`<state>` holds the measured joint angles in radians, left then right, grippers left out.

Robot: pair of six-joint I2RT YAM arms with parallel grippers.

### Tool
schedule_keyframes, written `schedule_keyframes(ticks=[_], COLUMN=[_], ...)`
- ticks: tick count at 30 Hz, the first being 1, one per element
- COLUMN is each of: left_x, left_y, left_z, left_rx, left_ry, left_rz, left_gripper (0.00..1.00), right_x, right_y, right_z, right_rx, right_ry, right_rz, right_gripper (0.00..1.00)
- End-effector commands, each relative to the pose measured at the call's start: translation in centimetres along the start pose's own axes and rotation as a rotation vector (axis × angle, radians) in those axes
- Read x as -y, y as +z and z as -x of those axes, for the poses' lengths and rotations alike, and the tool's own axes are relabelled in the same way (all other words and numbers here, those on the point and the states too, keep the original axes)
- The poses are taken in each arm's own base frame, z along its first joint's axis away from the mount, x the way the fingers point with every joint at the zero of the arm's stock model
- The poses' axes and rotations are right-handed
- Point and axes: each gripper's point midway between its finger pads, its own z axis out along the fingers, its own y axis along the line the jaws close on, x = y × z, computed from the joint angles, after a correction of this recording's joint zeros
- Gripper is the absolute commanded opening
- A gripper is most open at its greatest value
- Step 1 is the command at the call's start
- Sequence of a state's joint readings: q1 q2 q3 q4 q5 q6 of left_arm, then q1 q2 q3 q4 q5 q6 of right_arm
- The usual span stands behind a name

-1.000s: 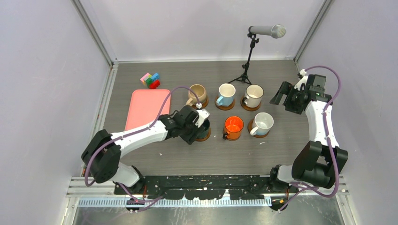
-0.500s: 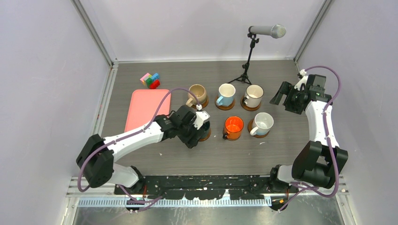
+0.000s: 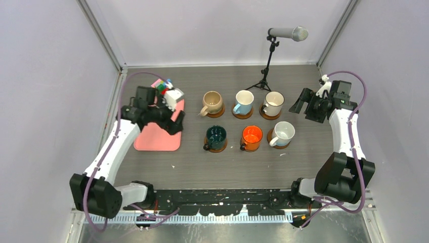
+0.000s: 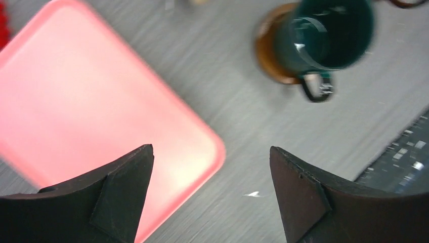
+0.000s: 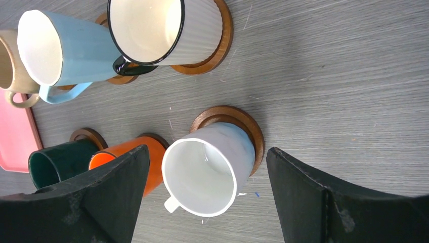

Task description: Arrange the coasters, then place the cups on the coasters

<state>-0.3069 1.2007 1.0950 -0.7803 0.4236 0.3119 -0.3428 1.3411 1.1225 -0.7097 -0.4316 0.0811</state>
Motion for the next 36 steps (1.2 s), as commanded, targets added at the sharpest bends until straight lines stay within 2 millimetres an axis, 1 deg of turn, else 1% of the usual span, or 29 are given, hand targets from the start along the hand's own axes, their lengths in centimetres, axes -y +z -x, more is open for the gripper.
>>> schedule_keyframes(ticks=[1, 2, 3, 4, 5, 7, 8, 11, 14, 16, 18, 21, 23, 31, 36], left_x=[-4.9, -6.3, -7.3, -7.9, -8.0, -7.4, -7.4, -8.9, -11.0, -12.0, -12.5, -12.3, -12.0, -11.5, -10.3], left_y=[-1.0, -0.7, -0.2, 0.4, 1.0, 2.5, 3.3, 5.0, 6.4, 7.3, 8.3, 9.4, 10.0, 12.1, 13.5], left_z=[-1.4, -1.8, -2.2, -2.7, -3.1, -3.9, -4.2, -4.4, -5.2, -6.3, -7.2, -8.2, -8.4, -8.8, -8.8], left_rx=[-0.036, -0.056, -0.080, -0.109, -0.135, -0.158, -0.154, -0.134, -0.182, -0.243, -0.283, -0.312, -0.314, -0.341, -0.366], left_ry=[0.050, 0.037, 0.019, -0.011, -0.045, -0.090, -0.105, -0.105, -0.106, -0.115, -0.128, -0.159, -0.163, -0.168, -0.140], left_rz=[0.050, 0.087, 0.106, 0.112, 0.094, 0.028, 0.011, 0.052, 0.105, 0.115, 0.113, 0.091, 0.084, 0.069, 0.054], left_gripper=[0.85, 0.83, 0.81, 0.77, 0.74, 0.68, 0.63, 0.46, 0.35, 0.28, 0.24, 0.19, 0.18, 0.18, 0.18], right_x=[-1.1, -1.1, -1.1, -1.0, -1.0, -1.0, -1.1, -1.1, -1.1, -1.2, -1.2, -1.0, -1.0, -0.9, -0.8], right_y=[-1.1, -1.1, -1.1, -1.1, -1.2, -1.2, -1.2, -1.3, -1.4, -1.4, -1.4, -1.4, -1.3, -0.9, -0.9], right_z=[1.2, 1.1, 1.1, 1.1, 1.1, 1.1, 1.0, 1.0, 1.0, 1.0, 1.0, 0.9, 0.8, 0.7, 0.7], right_rx=[0.053, 0.051, 0.050, 0.051, 0.053, 0.055, 0.054, 0.057, 0.060, 0.059, 0.058, 0.058, 0.055, 0.042, 0.041], right_ry=[-0.041, -0.041, -0.039, -0.042, -0.042, -0.045, -0.045, -0.045, -0.050, -0.051, -0.048, -0.053, -0.053, -0.050, -0.051], right_rz=[0.037, 0.037, 0.038, 0.036, 0.034, 0.035, 0.036, 0.037, 0.036, 0.040, 0.040, 0.032, 0.032, 0.037, 0.032], right_gripper=[0.90, 0.90, 0.90, 0.90, 0.90, 0.90, 0.90, 0.90, 0.90, 0.90, 0.90, 0.90, 0.90, 0.90, 0.90])
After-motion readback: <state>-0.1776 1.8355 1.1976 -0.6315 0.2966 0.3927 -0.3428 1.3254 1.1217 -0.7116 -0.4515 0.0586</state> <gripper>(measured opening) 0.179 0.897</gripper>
